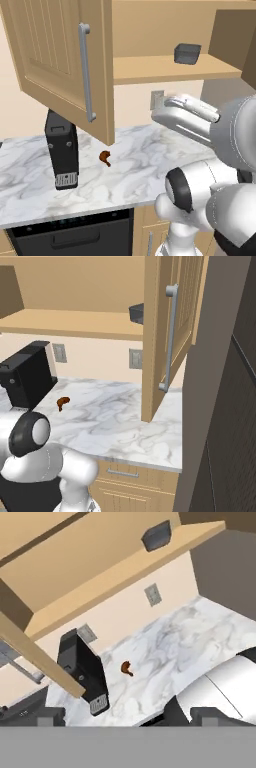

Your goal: Retrieve the tupperware from the cabinet, then place the raw meat into the tupperware to avoid contamination.

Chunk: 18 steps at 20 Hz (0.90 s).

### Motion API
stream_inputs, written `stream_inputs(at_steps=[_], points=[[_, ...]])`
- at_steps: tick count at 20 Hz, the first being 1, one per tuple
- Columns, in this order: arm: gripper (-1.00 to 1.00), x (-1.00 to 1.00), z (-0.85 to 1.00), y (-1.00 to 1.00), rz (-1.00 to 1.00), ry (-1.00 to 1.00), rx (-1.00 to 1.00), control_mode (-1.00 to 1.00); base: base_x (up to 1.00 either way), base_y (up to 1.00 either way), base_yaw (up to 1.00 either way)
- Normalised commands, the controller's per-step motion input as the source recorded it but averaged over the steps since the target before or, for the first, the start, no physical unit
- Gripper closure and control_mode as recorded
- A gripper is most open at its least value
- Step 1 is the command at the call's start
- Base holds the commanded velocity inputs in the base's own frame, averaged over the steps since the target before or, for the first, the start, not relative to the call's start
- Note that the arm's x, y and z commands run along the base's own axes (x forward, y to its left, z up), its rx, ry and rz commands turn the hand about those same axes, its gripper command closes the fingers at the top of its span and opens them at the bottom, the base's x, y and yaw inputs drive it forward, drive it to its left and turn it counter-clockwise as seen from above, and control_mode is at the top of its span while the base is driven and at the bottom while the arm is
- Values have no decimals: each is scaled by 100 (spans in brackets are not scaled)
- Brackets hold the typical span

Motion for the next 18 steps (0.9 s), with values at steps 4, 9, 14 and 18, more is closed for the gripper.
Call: stream_inputs(at_steps=[4,9,14,18], points=[[-100,-3,19,-44,1,32,33,-100,0,0,0],[-100,-12,1,-36,3,44,25,-100,0,0,0],[-100,0,-9,-5,2,44,20,-100,0,0,0],[-100,15,-15,16,0,46,9,-100,0,0,0]])
